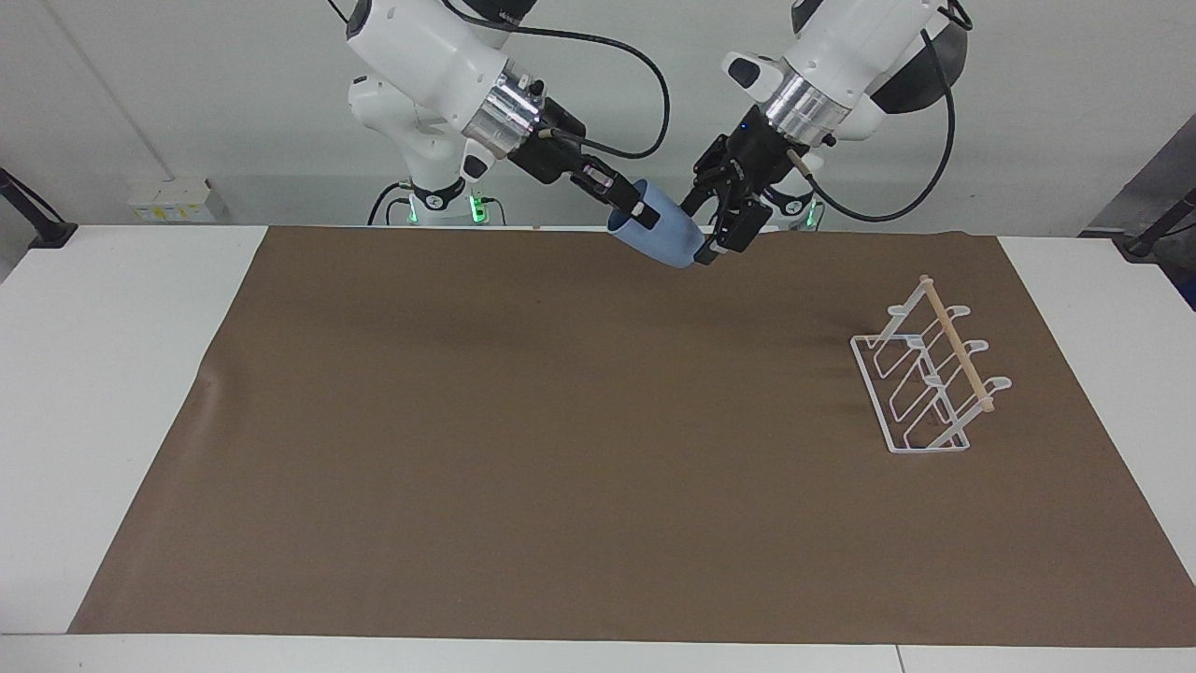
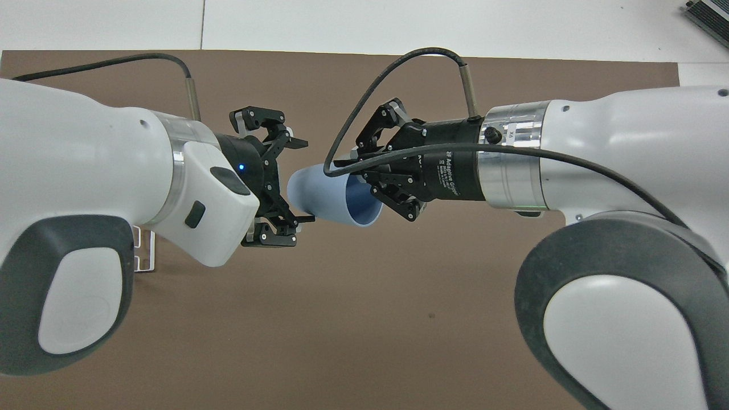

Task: Hang cup on cup holder
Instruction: 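Move the left gripper toward the cup held by the right gripper, then grasp the cup base with the left gripper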

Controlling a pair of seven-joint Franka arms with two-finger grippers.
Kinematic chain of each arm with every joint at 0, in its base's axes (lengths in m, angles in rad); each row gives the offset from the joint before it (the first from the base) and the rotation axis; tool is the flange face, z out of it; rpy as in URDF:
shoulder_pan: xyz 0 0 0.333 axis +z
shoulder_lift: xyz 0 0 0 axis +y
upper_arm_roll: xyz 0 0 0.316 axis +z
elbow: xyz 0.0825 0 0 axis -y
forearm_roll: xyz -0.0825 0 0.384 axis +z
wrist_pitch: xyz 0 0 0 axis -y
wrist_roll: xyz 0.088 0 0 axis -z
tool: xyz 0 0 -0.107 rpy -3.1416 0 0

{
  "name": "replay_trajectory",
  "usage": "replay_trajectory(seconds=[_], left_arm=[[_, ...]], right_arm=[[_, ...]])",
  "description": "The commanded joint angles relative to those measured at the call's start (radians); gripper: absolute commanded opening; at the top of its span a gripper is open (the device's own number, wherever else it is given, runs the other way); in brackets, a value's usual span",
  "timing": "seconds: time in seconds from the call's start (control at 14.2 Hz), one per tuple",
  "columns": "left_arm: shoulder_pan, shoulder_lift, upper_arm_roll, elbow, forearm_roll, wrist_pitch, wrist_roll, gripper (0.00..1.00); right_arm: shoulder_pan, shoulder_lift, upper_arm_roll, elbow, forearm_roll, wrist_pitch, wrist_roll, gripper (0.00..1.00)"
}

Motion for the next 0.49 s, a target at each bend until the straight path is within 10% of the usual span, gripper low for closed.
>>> replay_trajectory(seconds=[0.0, 0.14, 0.21, 0.28, 0.42], left_arm=[[-0.048, -0.033, 0.01, -0.088, -0.009, 0.094, -0.025, 1.0], [-0.049, -0.038, 0.01, -0.102, -0.006, 0.104, -0.023, 0.99], [-0.049, -0.038, 0.01, -0.102, -0.006, 0.102, -0.019, 0.38], [-0.048, -0.038, 0.01, -0.101, -0.006, 0.096, -0.025, 0.0], [-0.049, -0.038, 0.01, -0.099, -0.002, 0.092, -0.033, 0.0]], right_arm=[[0.002, -0.006, 0.003, -0.011, 0.02, 0.022, 0.013, 0.0], [0.002, -0.006, 0.003, -0.011, 0.02, 0.022, 0.013, 0.0], [0.002, -0.006, 0.003, -0.011, 0.02, 0.022, 0.013, 0.0], [0.002, -0.006, 0.003, -0.011, 0.018, 0.022, 0.013, 0.0], [0.002, -0.006, 0.003, -0.011, 0.018, 0.022, 0.013, 0.0]])
